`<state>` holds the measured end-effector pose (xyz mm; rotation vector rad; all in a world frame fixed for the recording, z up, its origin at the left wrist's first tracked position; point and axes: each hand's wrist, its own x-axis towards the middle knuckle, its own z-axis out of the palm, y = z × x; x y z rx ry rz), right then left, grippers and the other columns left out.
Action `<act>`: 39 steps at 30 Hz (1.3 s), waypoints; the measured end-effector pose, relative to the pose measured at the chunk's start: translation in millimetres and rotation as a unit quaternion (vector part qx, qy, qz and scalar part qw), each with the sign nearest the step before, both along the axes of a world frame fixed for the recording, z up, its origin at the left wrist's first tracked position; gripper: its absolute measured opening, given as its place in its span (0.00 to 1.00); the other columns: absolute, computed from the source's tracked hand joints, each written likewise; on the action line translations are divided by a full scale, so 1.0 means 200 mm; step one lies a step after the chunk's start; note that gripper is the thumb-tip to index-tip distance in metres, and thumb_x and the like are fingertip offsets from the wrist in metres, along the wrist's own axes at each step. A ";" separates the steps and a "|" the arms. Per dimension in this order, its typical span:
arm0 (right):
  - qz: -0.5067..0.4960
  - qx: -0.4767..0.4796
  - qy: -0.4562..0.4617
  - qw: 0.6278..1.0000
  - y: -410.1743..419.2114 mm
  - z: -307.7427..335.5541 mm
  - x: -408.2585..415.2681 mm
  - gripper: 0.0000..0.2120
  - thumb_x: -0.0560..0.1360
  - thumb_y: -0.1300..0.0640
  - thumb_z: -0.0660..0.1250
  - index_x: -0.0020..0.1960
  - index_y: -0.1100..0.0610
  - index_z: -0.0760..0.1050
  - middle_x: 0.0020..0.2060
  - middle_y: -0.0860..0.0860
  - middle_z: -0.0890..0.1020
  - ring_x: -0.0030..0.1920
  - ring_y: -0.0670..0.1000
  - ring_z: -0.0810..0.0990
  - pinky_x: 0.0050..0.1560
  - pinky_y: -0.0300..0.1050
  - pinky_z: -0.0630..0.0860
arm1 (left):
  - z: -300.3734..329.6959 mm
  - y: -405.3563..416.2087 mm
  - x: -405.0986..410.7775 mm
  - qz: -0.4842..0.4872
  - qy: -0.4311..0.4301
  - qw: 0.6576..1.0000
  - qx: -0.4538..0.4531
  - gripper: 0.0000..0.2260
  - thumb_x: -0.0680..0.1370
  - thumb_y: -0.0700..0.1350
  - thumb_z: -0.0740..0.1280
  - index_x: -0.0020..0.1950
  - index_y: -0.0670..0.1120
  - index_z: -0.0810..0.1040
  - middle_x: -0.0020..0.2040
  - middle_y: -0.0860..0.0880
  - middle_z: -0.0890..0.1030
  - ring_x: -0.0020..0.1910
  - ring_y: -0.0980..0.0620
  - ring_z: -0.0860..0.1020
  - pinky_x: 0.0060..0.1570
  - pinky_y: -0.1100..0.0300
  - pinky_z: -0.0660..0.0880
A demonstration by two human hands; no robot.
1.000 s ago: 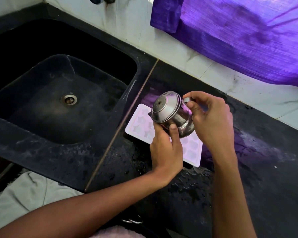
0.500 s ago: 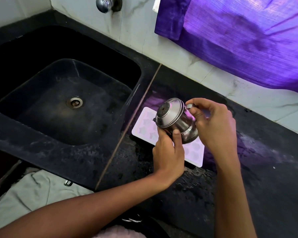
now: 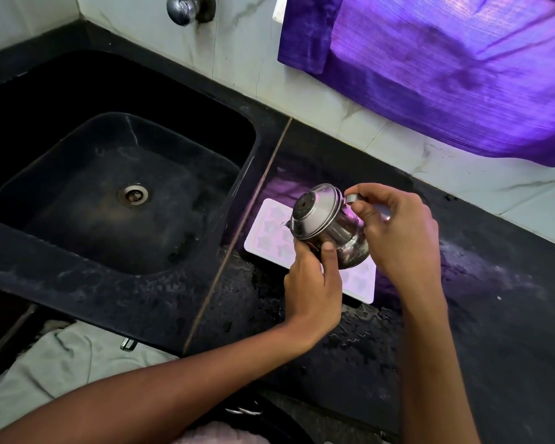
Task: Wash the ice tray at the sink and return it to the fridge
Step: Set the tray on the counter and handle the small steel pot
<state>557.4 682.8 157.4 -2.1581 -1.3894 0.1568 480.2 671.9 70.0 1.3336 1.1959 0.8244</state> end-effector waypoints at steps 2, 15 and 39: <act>-0.003 0.003 0.001 1.000 0.00 0.00 0.00 0.09 0.76 0.58 0.65 0.48 0.45 0.80 0.37 0.36 0.77 0.39 0.40 0.76 0.41 0.30 0.68 | 0.00 -0.01 0.00 -0.001 -0.001 1.000 -0.002 0.17 0.81 0.52 0.53 0.67 0.46 0.66 0.56 0.50 0.80 0.54 0.47 0.78 0.50 0.56 0.71; 0.006 0.041 0.034 0.999 -0.04 -0.03 0.02 0.12 0.76 0.61 0.64 0.44 0.44 0.77 0.38 0.37 0.80 0.43 0.41 0.79 0.42 0.38 0.75 | -0.01 0.00 0.01 0.010 -0.012 0.999 0.035 0.25 0.80 0.55 0.52 0.76 0.50 0.54 0.61 0.52 0.78 0.55 0.49 0.77 0.42 0.66 0.61; -0.022 0.171 0.298 0.939 0.34 -0.18 0.37 0.17 0.78 0.69 0.59 0.44 0.48 0.76 0.34 0.42 0.78 0.36 0.39 0.78 0.43 0.45 0.81 | 0.08 0.65 0.10 -0.031 -0.129 0.990 0.037 0.09 0.77 0.50 0.66 0.55 0.48 0.75 0.50 0.52 0.82 0.49 0.60 0.80 0.48 0.67 0.76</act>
